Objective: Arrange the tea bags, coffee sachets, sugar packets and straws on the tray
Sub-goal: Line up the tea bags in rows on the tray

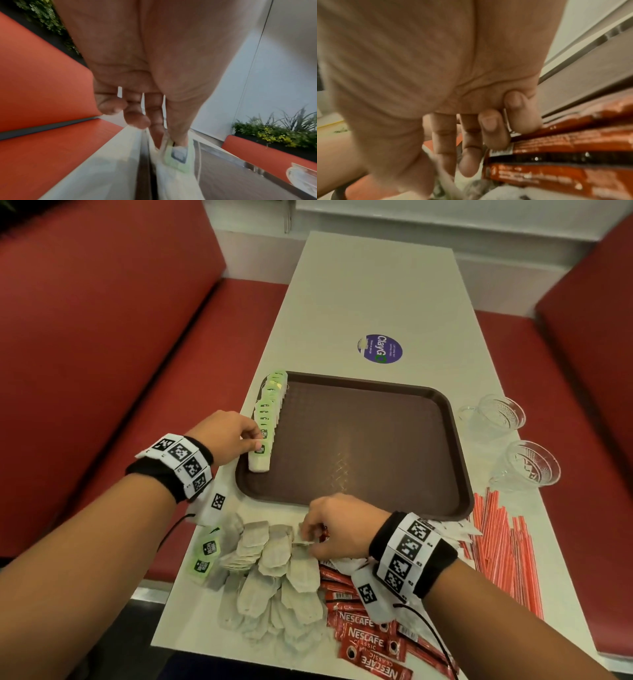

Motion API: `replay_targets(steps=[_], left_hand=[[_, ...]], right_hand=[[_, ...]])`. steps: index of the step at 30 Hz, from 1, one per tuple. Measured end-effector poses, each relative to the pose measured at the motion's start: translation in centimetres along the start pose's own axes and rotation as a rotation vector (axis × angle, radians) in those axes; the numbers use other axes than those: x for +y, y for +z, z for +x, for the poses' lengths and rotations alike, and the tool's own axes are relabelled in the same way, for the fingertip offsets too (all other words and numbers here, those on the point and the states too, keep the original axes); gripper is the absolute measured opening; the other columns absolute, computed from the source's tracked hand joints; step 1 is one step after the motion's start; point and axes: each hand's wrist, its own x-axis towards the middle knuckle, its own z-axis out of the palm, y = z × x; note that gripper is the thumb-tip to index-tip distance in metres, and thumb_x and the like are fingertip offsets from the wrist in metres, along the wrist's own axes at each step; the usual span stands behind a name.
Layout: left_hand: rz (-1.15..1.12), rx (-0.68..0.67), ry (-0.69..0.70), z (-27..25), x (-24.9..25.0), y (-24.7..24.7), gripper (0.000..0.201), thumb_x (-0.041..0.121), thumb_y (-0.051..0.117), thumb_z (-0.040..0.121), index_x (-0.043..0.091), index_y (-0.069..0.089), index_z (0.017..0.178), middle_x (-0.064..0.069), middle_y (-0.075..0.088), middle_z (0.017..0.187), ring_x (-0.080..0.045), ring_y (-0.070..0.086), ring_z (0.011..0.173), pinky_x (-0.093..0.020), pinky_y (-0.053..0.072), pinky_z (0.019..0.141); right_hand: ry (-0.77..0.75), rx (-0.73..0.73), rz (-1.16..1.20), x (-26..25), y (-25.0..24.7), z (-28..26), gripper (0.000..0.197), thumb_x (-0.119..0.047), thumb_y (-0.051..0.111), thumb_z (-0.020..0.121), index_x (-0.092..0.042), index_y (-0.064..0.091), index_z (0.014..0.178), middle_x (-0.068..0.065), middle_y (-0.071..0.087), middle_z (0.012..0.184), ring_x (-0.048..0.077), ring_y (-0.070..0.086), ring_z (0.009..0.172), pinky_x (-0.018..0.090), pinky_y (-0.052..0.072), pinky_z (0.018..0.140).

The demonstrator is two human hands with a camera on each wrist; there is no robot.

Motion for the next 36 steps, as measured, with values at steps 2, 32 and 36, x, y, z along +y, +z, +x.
replay_targets(steps=[2, 32, 36], left_hand=[[0.002, 0.047, -0.014, 0.8, -0.2, -0.1, 0.008, 0.041, 0.068, 0.09, 0.033, 0.071, 0.092, 0.013, 0.068, 0.093, -0.006, 0.057, 0.077, -0.029, 0.042, 0.071], [-0.329, 0.002, 0.342, -7.3, 6.5, -0.7, 0.011, 0.04, 0.076, 0.084, 0.03, 0.074, 0.087, 0.02, 0.063, 0.067, 0.002, 0.054, 0.062, -0.013, 0.041, 0.059], [-0.342, 0.053, 0.301, -7.8, 5.5, 0.6, 0.004, 0.033, 0.075, 0.087, 0.031, 0.073, 0.088, 0.011, 0.066, 0.071, -0.003, 0.057, 0.064, -0.02, 0.045, 0.061]], right_hand=[[-0.005, 0.044, 0.039, 0.0, 0.2, 0.0, 0.015, -0.03, 0.066, 0.085, -0.022, 0.074, 0.096, -0.007, 0.064, 0.095, 0.015, 0.061, 0.085, 0.04, 0.055, 0.079], [-0.029, 0.593, 0.401, -0.5, -1.6, -0.2, 0.009, -0.025, 0.064, 0.096, -0.019, 0.058, 0.093, 0.001, 0.061, 0.062, 0.013, 0.052, 0.055, 0.029, 0.047, 0.059], [0.009, 0.552, 0.408, -0.6, -1.5, 0.0, 0.017, -0.03, 0.071, 0.09, -0.022, 0.059, 0.099, -0.01, 0.068, 0.072, 0.001, 0.058, 0.063, 0.025, 0.048, 0.067]])
